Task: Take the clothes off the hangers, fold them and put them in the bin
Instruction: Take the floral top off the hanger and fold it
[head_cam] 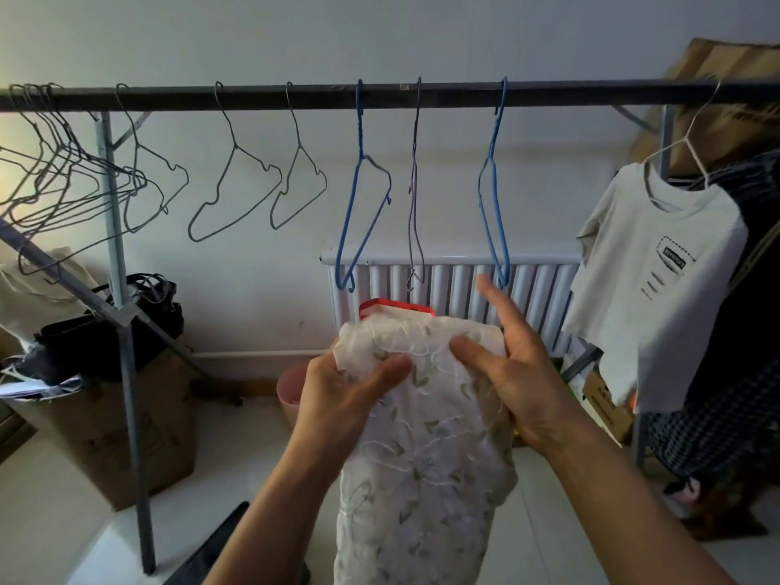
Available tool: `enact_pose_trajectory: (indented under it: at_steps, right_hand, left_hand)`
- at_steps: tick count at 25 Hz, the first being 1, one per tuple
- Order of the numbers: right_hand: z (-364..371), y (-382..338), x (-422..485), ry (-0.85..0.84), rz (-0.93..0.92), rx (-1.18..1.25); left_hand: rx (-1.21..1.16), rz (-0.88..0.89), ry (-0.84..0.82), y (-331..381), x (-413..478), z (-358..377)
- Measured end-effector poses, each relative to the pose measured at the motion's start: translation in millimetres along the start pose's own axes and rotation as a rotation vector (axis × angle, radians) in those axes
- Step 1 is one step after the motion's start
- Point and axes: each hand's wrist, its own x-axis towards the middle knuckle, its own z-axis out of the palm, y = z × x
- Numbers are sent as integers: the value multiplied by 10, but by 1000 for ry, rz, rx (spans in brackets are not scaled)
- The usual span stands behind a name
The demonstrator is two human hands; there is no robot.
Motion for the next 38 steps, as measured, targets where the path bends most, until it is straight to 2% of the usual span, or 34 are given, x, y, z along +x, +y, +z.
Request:
enact_pose_trajectory:
  at_steps: [3, 4, 8, 11, 13, 16, 18, 21, 22, 24, 27, 30, 34, 38]
  right_hand:
    - [-44, -44, -67, -233, 56, -228]
    - [-57, -40, -78, -246, 41, -346]
    - [-75, -19, -69, -92, -103, -562]
    - [-119, 8, -50, -72, -153, -688]
    - [-137, 1, -47, -123, -142, -557]
    - [-116, -24, -68, -199, -77, -156]
    - [-75, -26, -68, -122, -45, -90]
    - [-70, 6, -31, -2, 40, -71]
    - [-90, 29, -48, -1, 77, -59]
    - [-107, 129, -71, -28, 167, 40]
    - [-116, 444, -227, -267, 283, 392]
    - [-26, 655, -327, -378, 344, 312]
    - [209, 725, -195, -168, 410, 170]
    - [514, 818, -54, 115, 315, 34]
  left_hand:
    - [25, 84, 61, 26, 28, 5]
    - [43, 88, 66, 60, 40, -8]
    - [303, 94, 60, 182, 70, -98]
    - [485, 124, 206, 195, 99, -161]
    - [379, 110, 180, 215, 106, -178]
    - [90, 25, 94, 172, 134, -166]
    - [-2, -20, 36, 99, 122, -210]
    - [-74, -116, -209, 18, -28, -259]
    - [-66, -133, -235, -9, -79, -258]
    - [-91, -141, -183, -67, -170, -224]
    - [-166, -133, -89, -168, -274, -261]
    - [-129, -164, -49, -211, -315, -394]
    - [5, -206, 92, -263, -208, -580]
    - [288, -162, 349, -320, -178, -782]
